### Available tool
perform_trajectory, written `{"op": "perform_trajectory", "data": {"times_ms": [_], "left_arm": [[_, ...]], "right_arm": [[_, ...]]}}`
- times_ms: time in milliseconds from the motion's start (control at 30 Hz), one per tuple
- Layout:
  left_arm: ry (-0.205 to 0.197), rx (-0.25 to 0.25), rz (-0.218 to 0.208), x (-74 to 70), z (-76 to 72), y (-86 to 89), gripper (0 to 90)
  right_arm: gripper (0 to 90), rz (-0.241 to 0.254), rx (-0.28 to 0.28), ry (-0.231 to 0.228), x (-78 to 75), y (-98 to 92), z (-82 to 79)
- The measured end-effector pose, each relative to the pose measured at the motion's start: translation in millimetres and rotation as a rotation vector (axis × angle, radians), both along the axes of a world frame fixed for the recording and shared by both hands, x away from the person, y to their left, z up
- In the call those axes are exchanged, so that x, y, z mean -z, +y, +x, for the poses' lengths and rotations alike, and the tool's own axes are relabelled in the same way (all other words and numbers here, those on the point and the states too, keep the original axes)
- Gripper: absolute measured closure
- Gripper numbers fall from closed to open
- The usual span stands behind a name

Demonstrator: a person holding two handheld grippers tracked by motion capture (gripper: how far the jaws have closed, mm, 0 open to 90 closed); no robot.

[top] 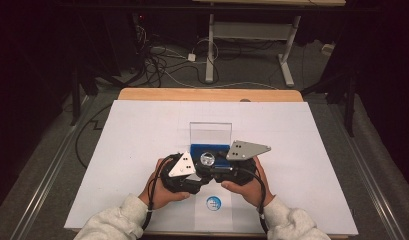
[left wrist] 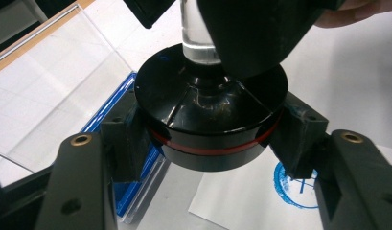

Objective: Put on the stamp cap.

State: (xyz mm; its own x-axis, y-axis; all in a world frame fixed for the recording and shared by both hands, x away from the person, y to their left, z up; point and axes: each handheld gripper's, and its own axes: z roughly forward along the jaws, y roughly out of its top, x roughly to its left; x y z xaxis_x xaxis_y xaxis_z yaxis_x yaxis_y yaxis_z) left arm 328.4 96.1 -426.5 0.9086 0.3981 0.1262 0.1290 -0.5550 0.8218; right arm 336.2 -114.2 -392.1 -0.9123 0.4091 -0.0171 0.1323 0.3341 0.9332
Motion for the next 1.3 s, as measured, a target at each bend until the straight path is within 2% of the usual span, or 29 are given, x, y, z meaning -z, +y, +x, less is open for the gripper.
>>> {"op": "perform_trajectory", "data": {"times_ms": [167, 400, 667, 833, 1000, 1200, 1300], "left_arm": [[0.01, 0.011, -0.004, 1.1, -0.1, -0.3, 36.6], [0.015, 0.015, -0.023, 0.9, 0.1, 0.9, 36.6], [0.025, 0.019, -0.024, 1.8, 0.2, 0.8, 36.6], [0.02, 0.021, -0.009, 2.9, 0.7, 1.5, 36.6], [0.014, 0.024, 0.0, 4.3, 1.1, 1.8, 36.6], [0.015, 0.026, -0.031, 7.0, 1.5, 2.8, 36.2], [0.017, 0.007, -0.042, 7.7, 2.6, 4.5, 35.4]], "right_arm": [[56.4, -0.017, -0.002, -0.013, 0.3, 1.8, -2.5], [55.5, 0.002, 0.002, -0.011, 0.7, 1.6, -2.5], [55.1, 0.022, 0.001, -0.013, 0.8, 0.8, -2.0], [55.6, 0.013, -0.005, -0.006, 1.6, 1.1, -1.2], [55.8, -0.026, -0.003, -0.012, 0.1, 1.9, -1.8], [55.9, -0.061, 0.002, -0.018, -2.5, 3.1, -4.1], [55.9, -0.055, 0.012, -0.015, -3.9, 1.6, -4.2]]}}
